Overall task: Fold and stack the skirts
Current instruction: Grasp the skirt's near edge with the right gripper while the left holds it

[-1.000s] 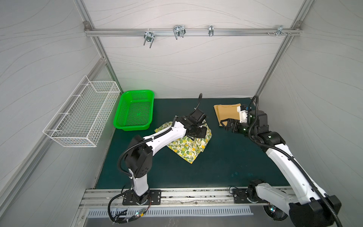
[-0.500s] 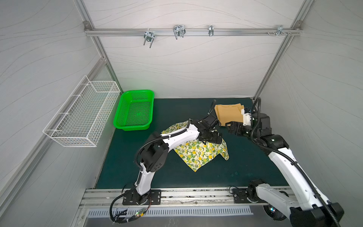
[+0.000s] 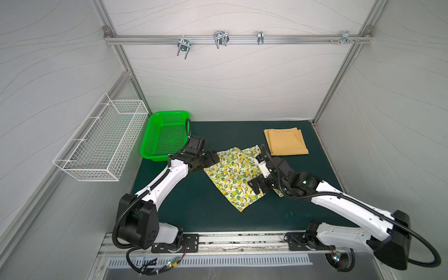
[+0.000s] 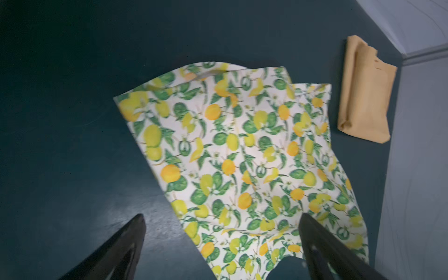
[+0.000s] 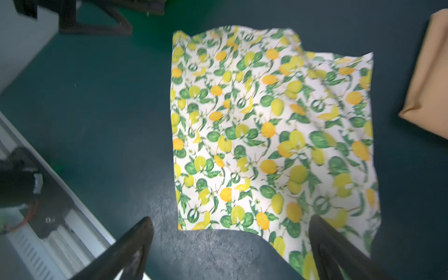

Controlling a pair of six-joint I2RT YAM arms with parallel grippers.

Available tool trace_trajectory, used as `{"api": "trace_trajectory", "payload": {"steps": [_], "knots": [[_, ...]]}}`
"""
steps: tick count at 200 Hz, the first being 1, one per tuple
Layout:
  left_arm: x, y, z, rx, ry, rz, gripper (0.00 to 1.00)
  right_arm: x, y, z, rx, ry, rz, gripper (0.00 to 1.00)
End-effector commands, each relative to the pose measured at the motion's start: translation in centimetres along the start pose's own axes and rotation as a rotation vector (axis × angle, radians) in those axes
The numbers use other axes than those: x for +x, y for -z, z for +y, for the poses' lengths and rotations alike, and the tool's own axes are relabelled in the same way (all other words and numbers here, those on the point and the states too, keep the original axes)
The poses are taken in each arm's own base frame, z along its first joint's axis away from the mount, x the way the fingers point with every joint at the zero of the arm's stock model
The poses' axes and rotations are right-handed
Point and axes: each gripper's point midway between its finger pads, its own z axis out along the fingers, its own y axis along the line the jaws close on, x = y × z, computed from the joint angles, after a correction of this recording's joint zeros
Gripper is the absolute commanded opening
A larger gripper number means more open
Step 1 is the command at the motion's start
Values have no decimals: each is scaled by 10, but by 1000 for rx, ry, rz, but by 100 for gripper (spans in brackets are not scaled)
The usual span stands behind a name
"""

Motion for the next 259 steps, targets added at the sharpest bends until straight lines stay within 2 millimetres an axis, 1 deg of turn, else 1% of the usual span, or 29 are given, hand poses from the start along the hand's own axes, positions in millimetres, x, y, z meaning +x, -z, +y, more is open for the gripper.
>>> {"api": "trace_trajectory", "payload": {"steps": [1,19,34,65,82,113,134,158,172,203,220,233,259], "knots": [[-14,-3,19,30,99,-26,98,11,-18,19,25,87,33,99],[-17,-15,37,6,140,-5,96,23,-33,33,16,121,75,99],[-20,-27,45,-11,148,8,94,31,-43,43,4,138,98,99],[-29,-49,45,-17,150,43,87,46,-61,54,5,165,146,99],[-33,-61,44,-25,148,65,83,54,-67,58,7,175,169,99],[-40,-73,44,-47,134,96,80,62,-72,62,3,184,184,99],[-45,-77,45,-63,128,102,79,62,-74,64,-1,179,181,99],[-49,-80,47,-88,113,117,76,63,-76,66,-6,177,183,99],[-48,-84,49,-104,108,139,74,63,-76,68,-9,177,181,99],[-49,-92,51,-121,101,159,64,63,-76,68,-11,174,179,99],[-49,-97,53,-129,101,177,57,65,-76,67,-10,171,182,99],[-48,-100,55,-140,99,189,55,66,-75,67,-11,170,182,99],[-47,-104,58,-151,93,200,48,67,-74,66,-9,167,179,99]]}}
